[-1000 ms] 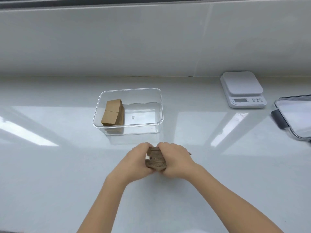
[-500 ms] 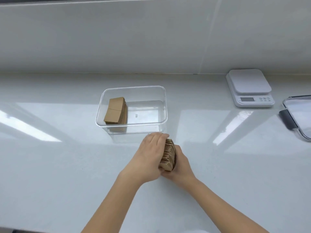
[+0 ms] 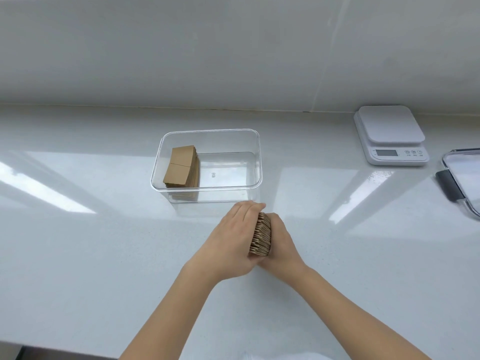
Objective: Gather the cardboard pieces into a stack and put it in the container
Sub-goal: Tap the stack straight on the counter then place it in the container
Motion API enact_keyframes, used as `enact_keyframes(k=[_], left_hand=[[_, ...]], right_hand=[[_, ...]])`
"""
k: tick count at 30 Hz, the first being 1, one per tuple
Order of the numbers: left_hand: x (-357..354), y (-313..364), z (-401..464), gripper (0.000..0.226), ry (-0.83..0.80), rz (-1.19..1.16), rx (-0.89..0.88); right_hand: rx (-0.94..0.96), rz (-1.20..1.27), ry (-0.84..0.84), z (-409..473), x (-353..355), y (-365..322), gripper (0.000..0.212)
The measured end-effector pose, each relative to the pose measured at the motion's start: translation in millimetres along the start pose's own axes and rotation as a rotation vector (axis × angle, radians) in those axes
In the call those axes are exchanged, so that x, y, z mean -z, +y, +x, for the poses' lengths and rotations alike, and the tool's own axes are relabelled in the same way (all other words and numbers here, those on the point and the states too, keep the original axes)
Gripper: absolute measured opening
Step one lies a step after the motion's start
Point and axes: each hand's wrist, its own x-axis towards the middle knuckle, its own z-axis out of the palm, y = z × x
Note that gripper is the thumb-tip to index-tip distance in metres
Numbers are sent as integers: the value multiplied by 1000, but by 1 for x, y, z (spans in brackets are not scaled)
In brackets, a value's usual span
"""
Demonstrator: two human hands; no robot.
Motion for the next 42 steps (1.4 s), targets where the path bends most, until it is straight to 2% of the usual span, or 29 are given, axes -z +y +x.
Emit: enact_keyframes(k=[4, 11, 14, 15, 18, 21, 25, 27, 30, 34, 38, 40, 42], left_hand=[[-12, 5, -1, 80, 25, -40, 4], [-12, 10, 14, 99, 11, 195, -9], [-1, 1, 14, 99, 17, 95, 18], [3, -5, 12, 98, 41, 21, 35], [0, -25, -2, 97, 89, -176, 170], [-29, -42, -18, 110, 66, -182, 281], [-54, -60, -23, 103, 82, -66, 272], [-54, -63, -20, 108, 82, 11, 237], [-54, -62, -17, 109, 87, -8, 245], [-62, -60, -18, 96, 25, -4, 250], [-64, -69, -18, 107, 11, 76, 229], [-55, -70, -18, 110, 35, -2, 246], [-46, -67, -19, 98, 70, -186, 280]], right_hand=[[-35, 3, -15, -4, -1, 6, 51], [-113, 20, -55, -3, 5, 4, 48], [-82, -51, -79, 2, 15, -5, 42], [-25, -153, -87, 5, 21, -10, 38], [130, -741, -191, 18, 30, -25, 45], [46, -962, -321, 24, 14, -31, 54], [117, -992, -313, 24, 4, -15, 66], [150, -968, -317, 25, 8, -13, 65], [202, -977, -336, 25, 9, -12, 58], [191, -1000, -339, 20, 6, -16, 57], [151, -1008, -322, 20, 5, -14, 64], [139, -1016, -313, 22, 4, -14, 62], [125, -1002, -321, 22, 2, -14, 59]])
